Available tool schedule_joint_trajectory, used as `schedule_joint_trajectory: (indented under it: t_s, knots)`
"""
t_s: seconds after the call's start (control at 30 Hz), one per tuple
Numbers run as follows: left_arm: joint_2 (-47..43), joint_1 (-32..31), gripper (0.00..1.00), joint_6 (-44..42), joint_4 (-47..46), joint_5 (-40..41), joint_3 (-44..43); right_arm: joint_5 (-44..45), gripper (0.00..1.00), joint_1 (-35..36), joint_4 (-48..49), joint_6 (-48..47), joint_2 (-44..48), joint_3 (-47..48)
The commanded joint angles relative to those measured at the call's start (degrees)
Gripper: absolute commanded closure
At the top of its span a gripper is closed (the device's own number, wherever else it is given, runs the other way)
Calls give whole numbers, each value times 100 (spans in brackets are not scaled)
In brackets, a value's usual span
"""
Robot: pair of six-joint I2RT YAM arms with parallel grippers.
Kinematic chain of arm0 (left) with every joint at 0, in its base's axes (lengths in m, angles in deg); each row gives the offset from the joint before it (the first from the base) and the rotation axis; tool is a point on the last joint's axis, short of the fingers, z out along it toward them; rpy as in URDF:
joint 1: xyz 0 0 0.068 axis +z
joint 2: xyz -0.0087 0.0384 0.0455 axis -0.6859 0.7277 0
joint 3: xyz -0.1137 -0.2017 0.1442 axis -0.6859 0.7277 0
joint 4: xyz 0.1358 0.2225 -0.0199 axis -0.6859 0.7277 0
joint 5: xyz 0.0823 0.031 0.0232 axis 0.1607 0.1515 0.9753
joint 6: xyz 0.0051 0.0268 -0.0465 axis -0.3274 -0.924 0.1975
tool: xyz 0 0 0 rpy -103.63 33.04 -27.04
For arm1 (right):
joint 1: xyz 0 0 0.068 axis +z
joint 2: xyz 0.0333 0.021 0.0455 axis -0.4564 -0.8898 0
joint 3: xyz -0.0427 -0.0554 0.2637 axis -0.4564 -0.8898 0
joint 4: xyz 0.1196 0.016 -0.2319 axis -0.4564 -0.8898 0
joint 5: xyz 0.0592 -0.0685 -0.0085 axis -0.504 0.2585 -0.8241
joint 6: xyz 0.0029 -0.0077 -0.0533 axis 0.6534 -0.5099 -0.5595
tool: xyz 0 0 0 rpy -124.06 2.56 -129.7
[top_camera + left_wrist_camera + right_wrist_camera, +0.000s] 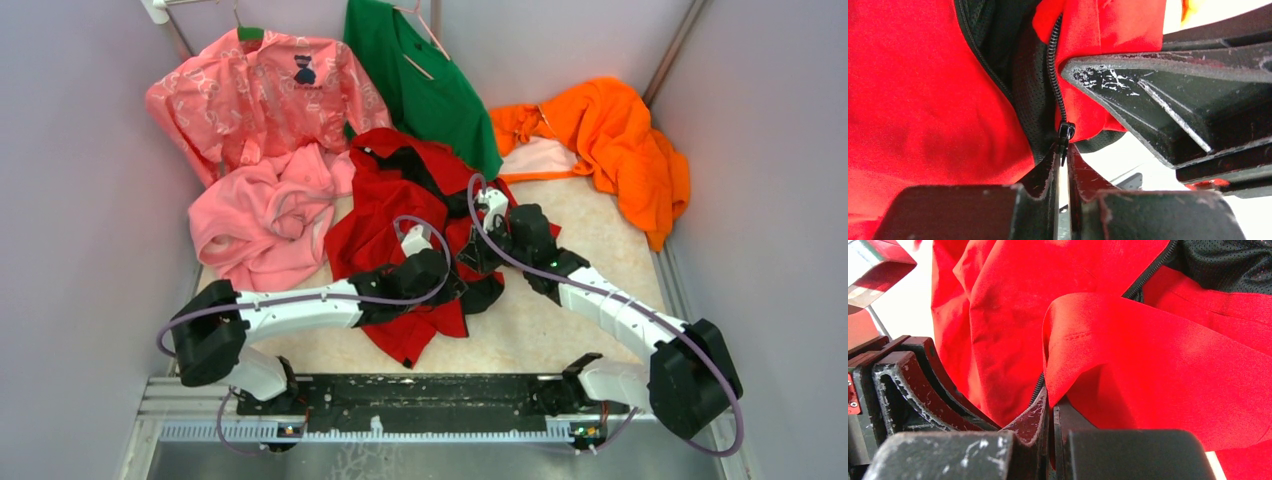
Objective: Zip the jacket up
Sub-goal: Adjust the zipper on the jacket.
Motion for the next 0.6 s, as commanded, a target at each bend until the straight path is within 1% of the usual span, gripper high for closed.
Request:
schedule_joint_trajectory:
  t_s: [0.0,0.07,0.17,0.3,0.33,0.4,0.5,0.57]
  knots:
    - [-361,130,90,-386,-480,96,273,-89,100,55,345,29,74,25]
    - [-574,236,93,-527,-971,-88,555,-106,100,55,345,6,76,16]
    - [-877,450,94,-648,-1534,-603,971,-123,100,51,348,-31,72,3]
    - [-1288,834,93,-537,-2148,-1299,1497,-174,100,55,354,-84,55,-15]
    - [-1370,920,91,-487,-2254,-1439,1612,-189,100,55,358,-97,53,-19]
    - [-1498,1076,84,-392,-2404,-1715,1766,-222,100,55,359,-120,50,-20]
    - [-1613,1256,69,-339,-2621,-2119,1940,-287,100,55,365,-156,54,-35]
    - [-1654,1354,64,-361,-2741,-2305,2025,-352,100,55,363,-189,42,-37]
